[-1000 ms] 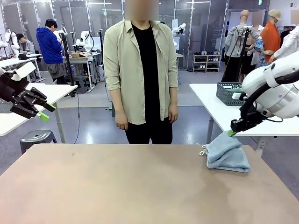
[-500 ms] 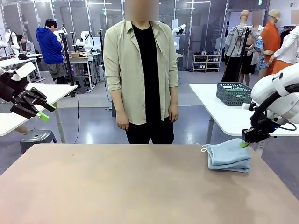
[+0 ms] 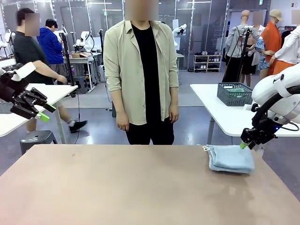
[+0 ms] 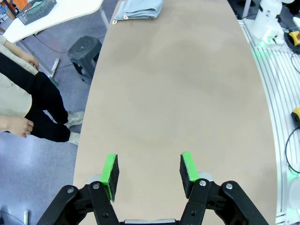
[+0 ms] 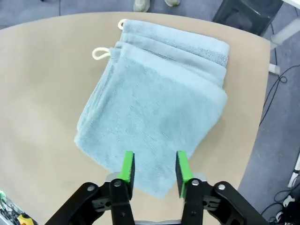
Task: Fold the towels and place them in the basket.
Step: Stack the folded Towel with hook on the right side of the table.
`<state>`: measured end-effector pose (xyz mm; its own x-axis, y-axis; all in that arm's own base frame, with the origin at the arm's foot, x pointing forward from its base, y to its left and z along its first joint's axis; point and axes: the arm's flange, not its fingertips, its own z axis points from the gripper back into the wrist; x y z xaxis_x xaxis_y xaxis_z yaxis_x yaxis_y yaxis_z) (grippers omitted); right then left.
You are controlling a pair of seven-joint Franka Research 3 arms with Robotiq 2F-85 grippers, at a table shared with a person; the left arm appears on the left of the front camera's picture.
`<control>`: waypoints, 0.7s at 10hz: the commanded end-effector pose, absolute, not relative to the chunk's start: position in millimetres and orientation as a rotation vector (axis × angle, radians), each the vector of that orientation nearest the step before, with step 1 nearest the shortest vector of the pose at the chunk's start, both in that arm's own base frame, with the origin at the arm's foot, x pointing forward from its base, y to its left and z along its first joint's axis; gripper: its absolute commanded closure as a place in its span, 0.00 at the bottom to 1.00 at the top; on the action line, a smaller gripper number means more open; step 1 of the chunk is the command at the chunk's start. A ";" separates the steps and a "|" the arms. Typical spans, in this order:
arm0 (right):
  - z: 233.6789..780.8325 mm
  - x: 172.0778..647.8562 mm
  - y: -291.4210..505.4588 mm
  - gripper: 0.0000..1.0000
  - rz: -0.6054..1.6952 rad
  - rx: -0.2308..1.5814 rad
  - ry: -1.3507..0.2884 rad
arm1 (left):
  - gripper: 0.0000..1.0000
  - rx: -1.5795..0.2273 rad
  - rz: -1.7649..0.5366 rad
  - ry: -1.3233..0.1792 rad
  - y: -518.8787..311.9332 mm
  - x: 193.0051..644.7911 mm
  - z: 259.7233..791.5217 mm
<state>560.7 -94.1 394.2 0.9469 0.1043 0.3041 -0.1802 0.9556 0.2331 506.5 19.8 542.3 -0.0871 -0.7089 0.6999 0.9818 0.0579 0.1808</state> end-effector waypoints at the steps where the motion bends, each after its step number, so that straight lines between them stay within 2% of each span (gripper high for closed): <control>1: 407.4 550.7 -96.9 0.37 0.140 0.234 -0.248 | 0.33 -0.453 -1.503 -0.757 20.3 505.6 543.1; 5: 490.0 487.3 -63.4 0.37 0.153 0.261 -0.193 | 0.33 -0.453 -1.503 -0.757 20.3 505.6 543.1; 7: 537.5 452.4 -37.3 0.37 0.136 0.204 -0.176 | 0.33 -0.453 -1.503 -0.757 20.3 505.6 543.1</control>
